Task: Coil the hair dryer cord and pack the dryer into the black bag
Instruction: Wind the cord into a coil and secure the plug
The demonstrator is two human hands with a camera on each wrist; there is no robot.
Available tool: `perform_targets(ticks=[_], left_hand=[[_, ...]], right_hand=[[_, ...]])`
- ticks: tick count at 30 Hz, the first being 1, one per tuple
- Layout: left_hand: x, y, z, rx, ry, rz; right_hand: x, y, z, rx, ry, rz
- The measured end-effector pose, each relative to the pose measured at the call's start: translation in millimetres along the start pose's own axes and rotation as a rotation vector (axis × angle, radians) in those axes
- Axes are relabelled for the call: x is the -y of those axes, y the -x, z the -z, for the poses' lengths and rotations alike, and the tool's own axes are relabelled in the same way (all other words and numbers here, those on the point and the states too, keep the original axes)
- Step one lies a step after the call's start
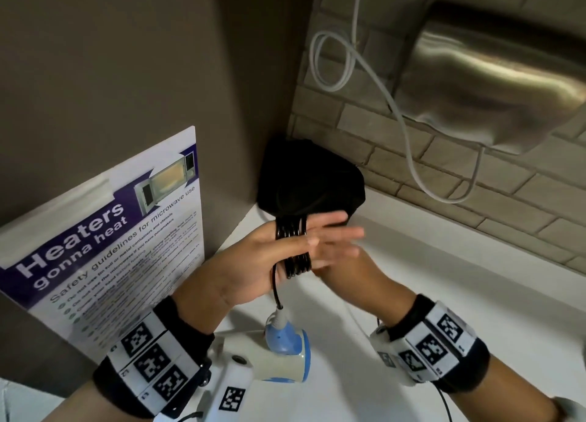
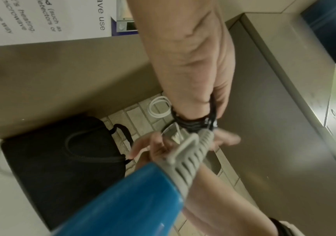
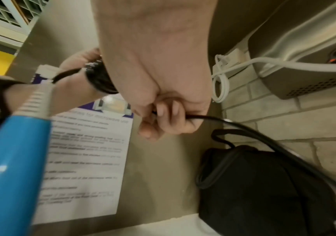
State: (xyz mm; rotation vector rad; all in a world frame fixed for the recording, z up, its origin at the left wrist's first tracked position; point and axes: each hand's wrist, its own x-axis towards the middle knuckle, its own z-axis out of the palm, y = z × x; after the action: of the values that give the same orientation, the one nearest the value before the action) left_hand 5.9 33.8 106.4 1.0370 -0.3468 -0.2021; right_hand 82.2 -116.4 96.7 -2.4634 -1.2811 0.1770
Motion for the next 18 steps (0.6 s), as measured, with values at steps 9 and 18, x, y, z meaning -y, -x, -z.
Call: perform_targets(ticks=[9, 18], left_hand=[[1.4, -10.1, 17.5, -0.432, 0.067, -0.110], [1.2, -10.4, 21.6, -0.375, -0.317, 0.027]], right_hand=[[26.5, 25.4, 1.4, 0.104, 0.191, 0.008], [38.5, 40.1, 35.3, 0.009, 0.089, 0.055]])
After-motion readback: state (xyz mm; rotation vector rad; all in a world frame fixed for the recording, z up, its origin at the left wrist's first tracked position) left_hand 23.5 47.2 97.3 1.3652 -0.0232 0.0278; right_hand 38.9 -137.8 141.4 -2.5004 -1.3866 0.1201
